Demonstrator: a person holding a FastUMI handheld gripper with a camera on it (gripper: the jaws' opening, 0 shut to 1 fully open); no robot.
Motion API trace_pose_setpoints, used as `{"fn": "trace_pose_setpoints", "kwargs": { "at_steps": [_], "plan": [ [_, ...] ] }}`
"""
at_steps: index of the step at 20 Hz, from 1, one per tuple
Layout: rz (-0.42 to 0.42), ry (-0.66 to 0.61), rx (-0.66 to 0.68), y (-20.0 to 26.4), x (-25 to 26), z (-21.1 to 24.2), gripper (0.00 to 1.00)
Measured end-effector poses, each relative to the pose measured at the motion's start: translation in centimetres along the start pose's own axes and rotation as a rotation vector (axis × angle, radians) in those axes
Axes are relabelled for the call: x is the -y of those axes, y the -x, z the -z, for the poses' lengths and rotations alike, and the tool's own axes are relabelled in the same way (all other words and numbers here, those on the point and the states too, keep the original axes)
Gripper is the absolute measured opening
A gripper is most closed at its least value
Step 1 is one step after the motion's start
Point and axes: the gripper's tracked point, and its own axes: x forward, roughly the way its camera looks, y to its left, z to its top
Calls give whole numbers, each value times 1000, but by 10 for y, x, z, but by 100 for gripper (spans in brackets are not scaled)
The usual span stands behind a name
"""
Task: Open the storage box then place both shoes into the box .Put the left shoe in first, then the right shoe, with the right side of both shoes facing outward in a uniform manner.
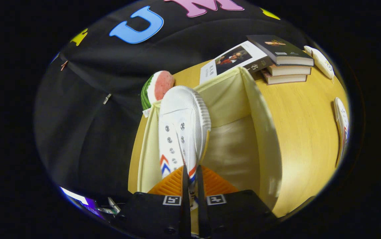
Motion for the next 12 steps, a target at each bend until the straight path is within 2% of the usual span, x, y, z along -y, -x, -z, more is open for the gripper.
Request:
{"fn": "trace_pose_setpoints", "kwargs": {
  "at_steps": [3, 7, 9, 12],
  "plan": [
    [-45, 86, 93, 31, -3, -26, 99],
    [7, 235, 247, 100, 45, -71, 99],
    [87, 305, 316, 138, 92, -90, 99],
    [255, 375, 358, 183, 188, -107, 98]
  ]
}}
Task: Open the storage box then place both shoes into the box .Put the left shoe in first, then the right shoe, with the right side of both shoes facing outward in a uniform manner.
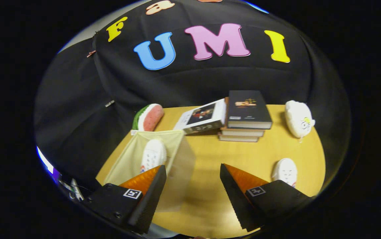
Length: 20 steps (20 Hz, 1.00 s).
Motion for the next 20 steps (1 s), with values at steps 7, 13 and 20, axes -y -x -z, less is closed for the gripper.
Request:
{"fn": "trace_pose_setpoints", "kwargs": {
  "at_steps": [7, 13, 20],
  "plan": [
    [219, -14, -161, 32, 176, 85, 99],
    [221, -74, -307, 12, 232, 144, 99],
    [86, -191, -410, -30, 218, 171, 97]
  ]
}}
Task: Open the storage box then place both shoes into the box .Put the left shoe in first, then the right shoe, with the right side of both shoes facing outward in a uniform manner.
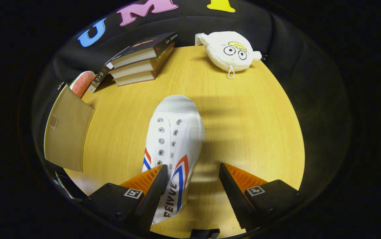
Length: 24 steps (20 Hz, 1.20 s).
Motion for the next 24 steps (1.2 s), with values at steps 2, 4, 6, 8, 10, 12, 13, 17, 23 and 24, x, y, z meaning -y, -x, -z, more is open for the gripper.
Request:
{"fn": "trace_pose_setpoints", "kwargs": {
  "at_steps": [2, 4, 6, 8, 10, 12, 13, 17, 23, 24],
  "plan": [
    [-35, -43, 3, 1, -5, -2, 70],
    [-50, -63, -1, 0, -2, 0, 52],
    [-62, -171, -5, 5, 1, -2, 39],
    [-87, -222, -7, 2, 3, -1, 14],
    [-98, -273, 3, 7, -2, -2, 8],
    [-116, -319, 21, 21, -15, -5, 8],
    [-130, -332, 37, 30, -25, -9, 8],
    [-184, -363, 101, 80, -70, -32, 8],
    [-296, -385, 192, 142, -195, -78, 8],
    [-313, -361, 201, 146, -223, -83, 8]
  ]
}}
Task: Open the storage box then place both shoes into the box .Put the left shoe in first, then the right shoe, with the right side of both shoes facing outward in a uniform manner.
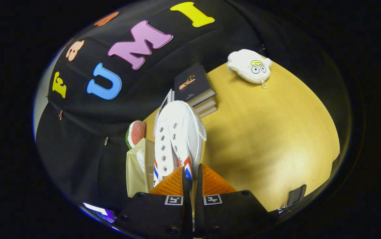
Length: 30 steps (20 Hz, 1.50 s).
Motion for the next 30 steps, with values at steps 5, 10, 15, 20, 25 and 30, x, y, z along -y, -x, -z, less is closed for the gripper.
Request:
{"fn": "trace_pose_setpoints", "kwargs": {
  "at_steps": [5, 10, 15, 20, 25, 30],
  "plan": [
    [-68, 84, 14, -55, -110, 40, 7],
    [34, 181, 4, -114, -129, 86, 7],
    [147, 238, 15, -133, -117, 102, 8],
    [75, 281, 133, -109, -152, 67, 78],
    [89, 465, 367, -35, -157, -2, 99],
    [81, 583, 562, 42, -147, -63, 99]
  ]
}}
